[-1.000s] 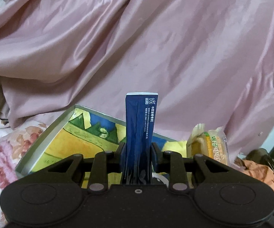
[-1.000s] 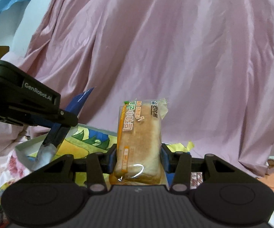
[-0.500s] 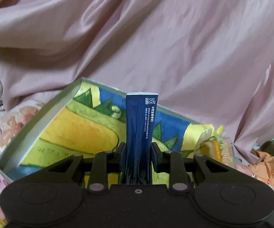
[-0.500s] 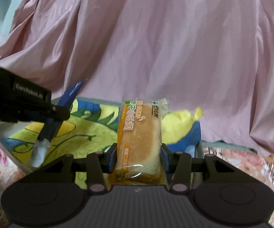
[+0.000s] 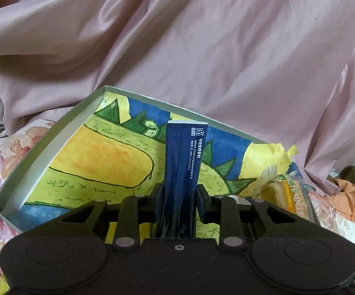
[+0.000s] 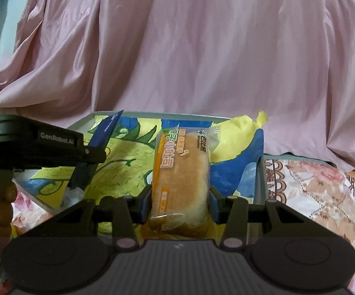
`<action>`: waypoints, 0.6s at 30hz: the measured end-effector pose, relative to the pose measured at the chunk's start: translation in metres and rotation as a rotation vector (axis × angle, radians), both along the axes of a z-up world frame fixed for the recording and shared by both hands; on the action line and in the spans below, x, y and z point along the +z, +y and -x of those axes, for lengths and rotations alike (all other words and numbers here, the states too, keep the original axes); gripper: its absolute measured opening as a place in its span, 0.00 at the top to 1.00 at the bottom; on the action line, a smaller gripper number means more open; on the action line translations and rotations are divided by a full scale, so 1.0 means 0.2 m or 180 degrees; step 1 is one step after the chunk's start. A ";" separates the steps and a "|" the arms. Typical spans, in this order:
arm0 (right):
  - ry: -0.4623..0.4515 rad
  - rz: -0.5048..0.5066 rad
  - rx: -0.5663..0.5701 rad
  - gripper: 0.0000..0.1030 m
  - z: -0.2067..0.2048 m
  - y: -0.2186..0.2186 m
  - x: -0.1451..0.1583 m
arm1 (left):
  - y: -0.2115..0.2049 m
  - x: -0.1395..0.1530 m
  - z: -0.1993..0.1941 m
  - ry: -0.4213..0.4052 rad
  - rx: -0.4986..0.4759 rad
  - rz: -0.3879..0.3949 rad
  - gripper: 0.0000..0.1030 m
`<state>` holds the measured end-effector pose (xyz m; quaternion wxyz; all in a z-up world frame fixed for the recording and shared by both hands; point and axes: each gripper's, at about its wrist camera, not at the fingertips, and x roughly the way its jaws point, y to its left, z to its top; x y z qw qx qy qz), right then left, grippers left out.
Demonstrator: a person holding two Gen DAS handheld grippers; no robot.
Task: Organize snacks
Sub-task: 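Carry the blue pack and bread loaf into the grey tray and open both grippers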
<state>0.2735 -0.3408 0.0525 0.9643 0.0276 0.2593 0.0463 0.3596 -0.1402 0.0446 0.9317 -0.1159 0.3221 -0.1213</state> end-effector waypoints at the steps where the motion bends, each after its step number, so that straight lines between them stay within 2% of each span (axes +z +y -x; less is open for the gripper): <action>1: 0.0009 0.0001 0.0001 0.51 0.00 0.00 0.00 | 0.00 0.00 -0.01 0.0010 -0.0002 -0.0014 0.70; 8: 0.0035 0.0031 -0.0010 0.48 -0.01 0.01 0.01 | -0.01 -0.05 -0.04 0.0133 0.0034 -0.0048 0.70; 11: 0.0016 0.0061 -0.0030 0.47 -0.02 0.01 0.01 | -0.01 -0.05 -0.02 0.0116 0.0058 -0.0040 0.60; 15: -0.0095 0.0158 -0.0116 0.30 -0.01 0.01 0.02 | -0.01 -0.01 0.02 0.0027 0.0072 -0.0036 0.44; 18: -0.0181 0.0177 -0.0132 0.24 0.02 0.00 0.04 | 0.00 0.06 0.07 -0.0092 0.0125 -0.0014 0.30</action>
